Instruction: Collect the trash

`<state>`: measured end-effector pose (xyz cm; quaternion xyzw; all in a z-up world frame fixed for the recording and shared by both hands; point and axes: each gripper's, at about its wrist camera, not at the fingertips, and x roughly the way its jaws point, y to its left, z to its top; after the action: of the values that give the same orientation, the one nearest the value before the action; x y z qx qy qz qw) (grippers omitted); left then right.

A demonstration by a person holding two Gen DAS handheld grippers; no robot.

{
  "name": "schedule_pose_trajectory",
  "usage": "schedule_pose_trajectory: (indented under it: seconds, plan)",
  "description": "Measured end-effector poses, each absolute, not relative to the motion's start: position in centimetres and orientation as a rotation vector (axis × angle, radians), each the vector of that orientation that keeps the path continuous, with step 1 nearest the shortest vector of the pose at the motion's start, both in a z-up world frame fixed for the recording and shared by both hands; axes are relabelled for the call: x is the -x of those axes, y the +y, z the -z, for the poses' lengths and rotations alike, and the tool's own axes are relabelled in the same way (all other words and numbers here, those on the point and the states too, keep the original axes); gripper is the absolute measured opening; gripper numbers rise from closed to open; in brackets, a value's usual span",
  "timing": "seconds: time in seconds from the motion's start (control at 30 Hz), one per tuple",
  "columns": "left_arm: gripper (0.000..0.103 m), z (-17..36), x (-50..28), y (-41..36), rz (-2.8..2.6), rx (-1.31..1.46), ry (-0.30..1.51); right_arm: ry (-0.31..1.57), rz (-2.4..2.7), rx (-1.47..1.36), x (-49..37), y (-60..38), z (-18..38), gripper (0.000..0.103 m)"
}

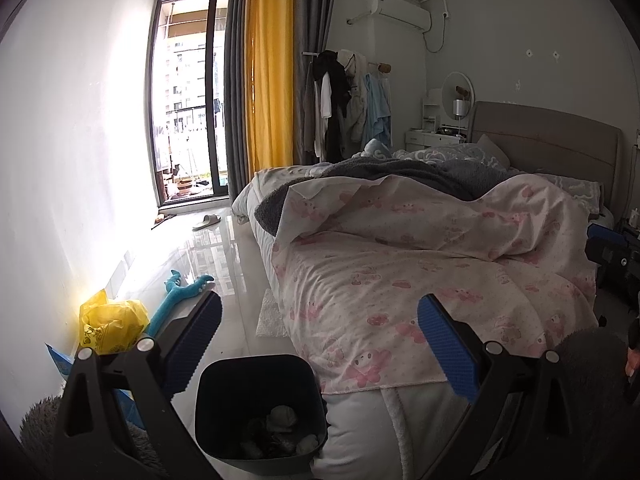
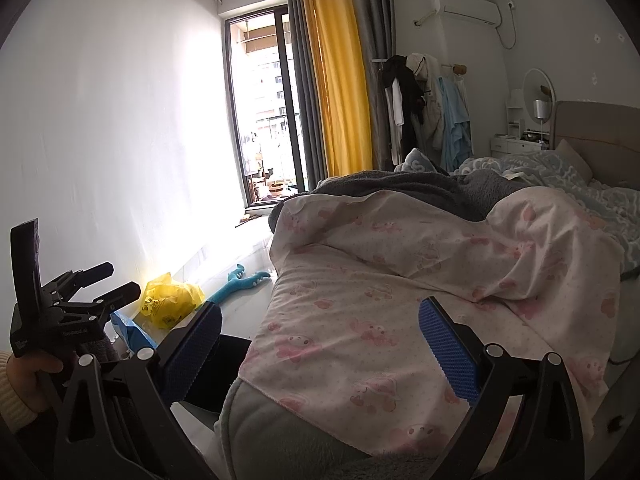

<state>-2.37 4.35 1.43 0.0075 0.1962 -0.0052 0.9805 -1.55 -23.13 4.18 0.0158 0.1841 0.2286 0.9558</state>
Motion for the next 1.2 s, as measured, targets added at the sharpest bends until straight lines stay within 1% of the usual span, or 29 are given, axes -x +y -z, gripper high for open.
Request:
schedule_pose_trajectory:
  seconds: [1.2]
  plan:
    - [0.100,-1.43,2.33,4.28,0.010,-0.017,0.395,0.388,-0.466,-0.023,1.16,-23.11,-3.96,0.100]
